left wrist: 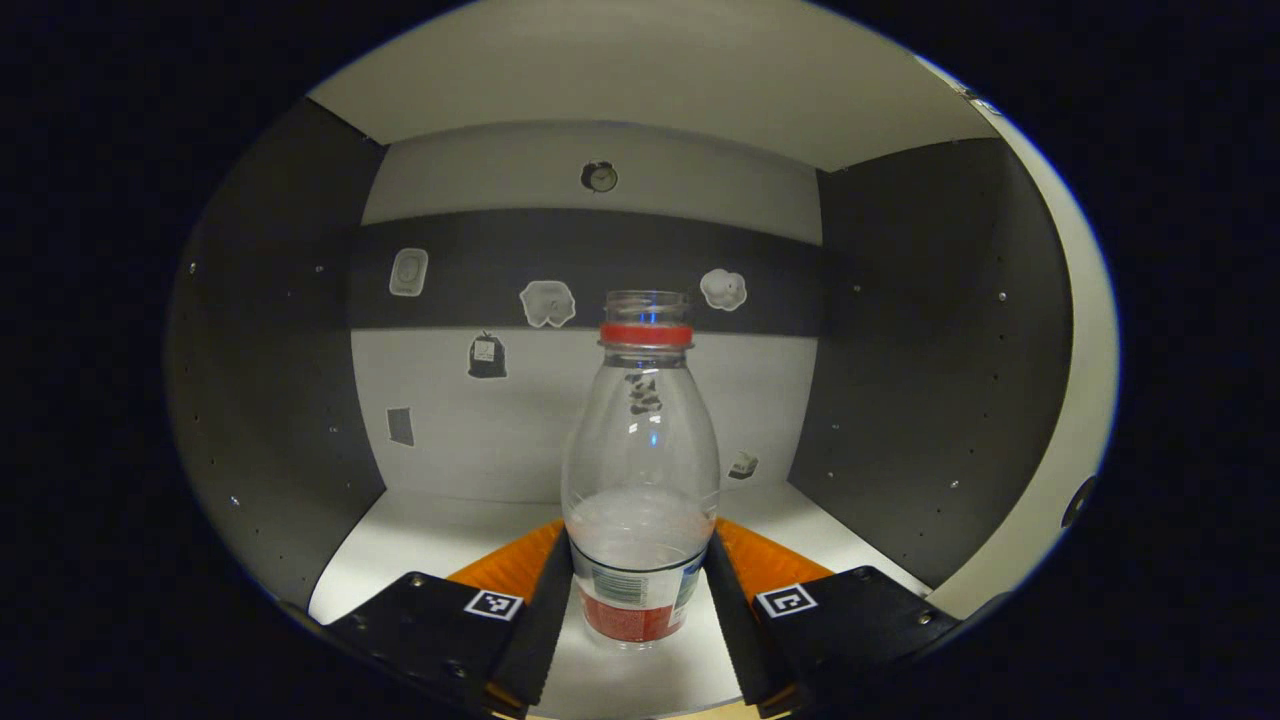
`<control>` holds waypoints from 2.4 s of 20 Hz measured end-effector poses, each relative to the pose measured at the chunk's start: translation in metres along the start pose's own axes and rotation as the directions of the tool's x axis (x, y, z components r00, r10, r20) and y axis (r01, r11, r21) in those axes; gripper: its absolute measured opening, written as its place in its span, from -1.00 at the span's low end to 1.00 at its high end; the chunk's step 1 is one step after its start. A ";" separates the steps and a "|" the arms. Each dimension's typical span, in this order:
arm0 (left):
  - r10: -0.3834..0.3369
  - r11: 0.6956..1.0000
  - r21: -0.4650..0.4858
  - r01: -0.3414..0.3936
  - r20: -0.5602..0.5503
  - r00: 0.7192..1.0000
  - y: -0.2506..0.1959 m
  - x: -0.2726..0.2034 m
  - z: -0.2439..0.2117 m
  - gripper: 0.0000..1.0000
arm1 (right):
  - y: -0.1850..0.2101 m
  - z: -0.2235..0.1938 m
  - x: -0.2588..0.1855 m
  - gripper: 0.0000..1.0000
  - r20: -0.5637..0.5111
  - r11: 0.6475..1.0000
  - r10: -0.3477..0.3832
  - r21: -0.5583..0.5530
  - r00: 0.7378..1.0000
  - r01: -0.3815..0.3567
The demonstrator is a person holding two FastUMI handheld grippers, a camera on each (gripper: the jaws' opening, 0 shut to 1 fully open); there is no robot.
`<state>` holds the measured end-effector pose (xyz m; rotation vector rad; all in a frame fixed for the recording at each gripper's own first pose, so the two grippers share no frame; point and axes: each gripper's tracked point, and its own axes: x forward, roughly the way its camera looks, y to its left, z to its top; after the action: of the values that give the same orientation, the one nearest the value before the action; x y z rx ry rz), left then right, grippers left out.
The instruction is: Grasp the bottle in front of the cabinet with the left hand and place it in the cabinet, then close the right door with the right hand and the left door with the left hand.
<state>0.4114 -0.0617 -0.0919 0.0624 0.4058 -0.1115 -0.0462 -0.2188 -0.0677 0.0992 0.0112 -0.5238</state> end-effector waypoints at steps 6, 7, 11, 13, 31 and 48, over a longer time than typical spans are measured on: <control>0.002 1.000 -0.008 -0.002 0.034 0.999 -0.004 0.002 0.002 0.51 | 0.003 -0.003 0.011 0.94 -0.018 1.000 0.001 0.020 1.000 -0.001; -0.003 1.000 -0.021 0.004 0.037 0.999 -0.005 0.001 0.002 0.53 | 0.002 -0.005 0.010 0.94 -0.018 1.000 0.001 0.021 1.000 -0.001; -0.002 0.999 -0.045 0.005 0.060 0.998 -0.002 0.003 0.003 0.84 | 0.002 -0.002 0.010 0.94 -0.013 1.000 0.005 0.024 1.000 -0.005; 0.005 0.998 -0.055 0.000 0.101 0.995 0.000 -0.003 0.012 0.90 | 0.001 -0.003 0.010 0.93 -0.014 1.000 0.003 0.026 1.000 -0.003; -0.080 0.987 -0.093 0.134 0.438 0.895 -0.017 -0.197 0.103 0.89 | 0.051 0.002 -0.014 0.94 -0.006 0.988 0.149 0.030 0.989 -0.149; 0.135 0.986 -0.150 -0.074 0.450 0.883 0.032 -0.360 -0.018 0.89 | 0.120 0.019 -0.024 0.94 0.013 0.932 0.361 -0.030 0.932 -0.361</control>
<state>0.0802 0.0059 0.0359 -0.0704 -0.0678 0.0099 -0.0076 -0.1057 -0.0367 0.0676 -0.0177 -0.1554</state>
